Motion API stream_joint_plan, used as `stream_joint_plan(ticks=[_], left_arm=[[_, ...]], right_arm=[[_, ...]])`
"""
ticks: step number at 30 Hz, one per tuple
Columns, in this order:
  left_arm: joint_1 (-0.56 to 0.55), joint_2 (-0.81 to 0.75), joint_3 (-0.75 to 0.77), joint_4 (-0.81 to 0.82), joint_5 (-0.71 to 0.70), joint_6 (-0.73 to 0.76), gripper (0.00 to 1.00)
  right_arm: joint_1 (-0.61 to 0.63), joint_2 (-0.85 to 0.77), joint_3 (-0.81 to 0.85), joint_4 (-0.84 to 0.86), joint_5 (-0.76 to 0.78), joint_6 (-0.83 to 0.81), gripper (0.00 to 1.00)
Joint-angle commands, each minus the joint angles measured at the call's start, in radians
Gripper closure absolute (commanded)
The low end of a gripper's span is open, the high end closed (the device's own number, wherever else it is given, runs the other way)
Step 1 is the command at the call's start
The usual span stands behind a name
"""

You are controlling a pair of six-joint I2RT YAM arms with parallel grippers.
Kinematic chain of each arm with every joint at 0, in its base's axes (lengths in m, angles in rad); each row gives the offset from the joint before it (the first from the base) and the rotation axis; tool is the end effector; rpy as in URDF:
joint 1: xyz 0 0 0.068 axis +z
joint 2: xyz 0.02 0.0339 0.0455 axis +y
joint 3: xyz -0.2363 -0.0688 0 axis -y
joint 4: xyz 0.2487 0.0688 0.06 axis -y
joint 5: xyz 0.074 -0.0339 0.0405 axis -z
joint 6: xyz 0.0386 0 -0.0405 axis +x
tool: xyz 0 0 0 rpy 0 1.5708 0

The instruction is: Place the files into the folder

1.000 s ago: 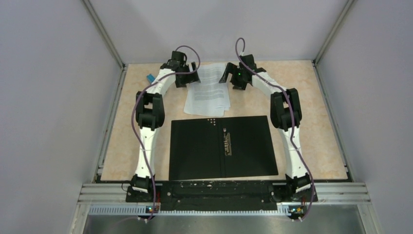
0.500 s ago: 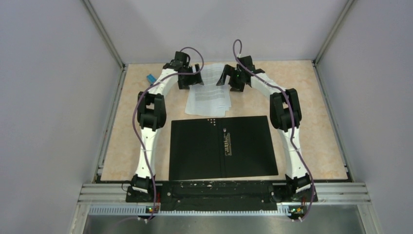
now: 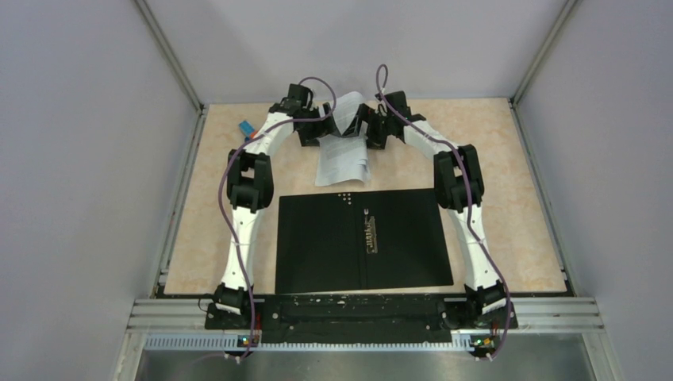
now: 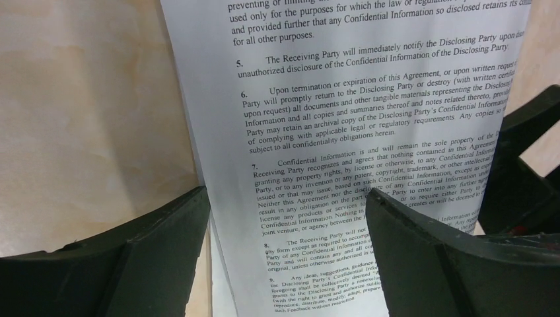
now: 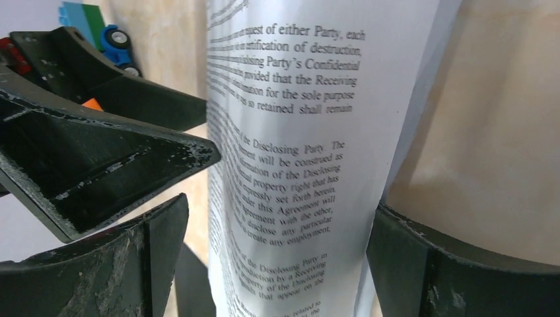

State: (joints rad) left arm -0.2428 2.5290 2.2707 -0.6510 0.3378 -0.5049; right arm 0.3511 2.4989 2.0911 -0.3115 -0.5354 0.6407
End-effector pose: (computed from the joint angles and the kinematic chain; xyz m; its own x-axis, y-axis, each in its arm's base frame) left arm 0.5181 -0.1415 0.1567 -0.8757 -0.2533 -0.4111 0.0010 0.8505 -0.5260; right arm 0.5021 0.2049 0.1409 -0.8882 0.2222 -0.4021 -0.1562 0.6771 0.7191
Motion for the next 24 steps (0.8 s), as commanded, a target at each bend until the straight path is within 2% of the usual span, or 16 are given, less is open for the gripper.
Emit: stream_joint_plan(ticks=[1, 6, 9, 13, 20, 24], left_arm=[[-0.009, 0.056, -0.006, -0.020, 0.078, -0.030, 0.08], [-0.001, 0.035, -0.032, 0.026, 0.140, -0.060, 0.09], [0.008, 0.012, -0.066, 0.067, 0.181, -0.089, 0.12], [0.025, -0.023, -0.122, 0.129, 0.239, -0.129, 0.16], [0.036, -0.088, -0.159, 0.161, 0.270, -0.127, 0.18], [0.059, -0.167, -0.212, 0.191, 0.285, -0.125, 0.16]], right_arm=[[0.018, 0.035, 0.016, 0.070, -0.100, 0.065, 0.02], [0.011, 0.038, -0.001, 0.177, -0.162, 0.147, 0.05], [0.005, 0.037, -0.018, 0.246, -0.196, 0.201, 0.12], [-0.004, 0.029, -0.055, 0.367, -0.235, 0.283, 0.33], [-0.015, 0.017, -0.053, 0.414, -0.257, 0.311, 0.66], [-0.029, -0.019, -0.086, 0.491, -0.303, 0.347, 0.80]])
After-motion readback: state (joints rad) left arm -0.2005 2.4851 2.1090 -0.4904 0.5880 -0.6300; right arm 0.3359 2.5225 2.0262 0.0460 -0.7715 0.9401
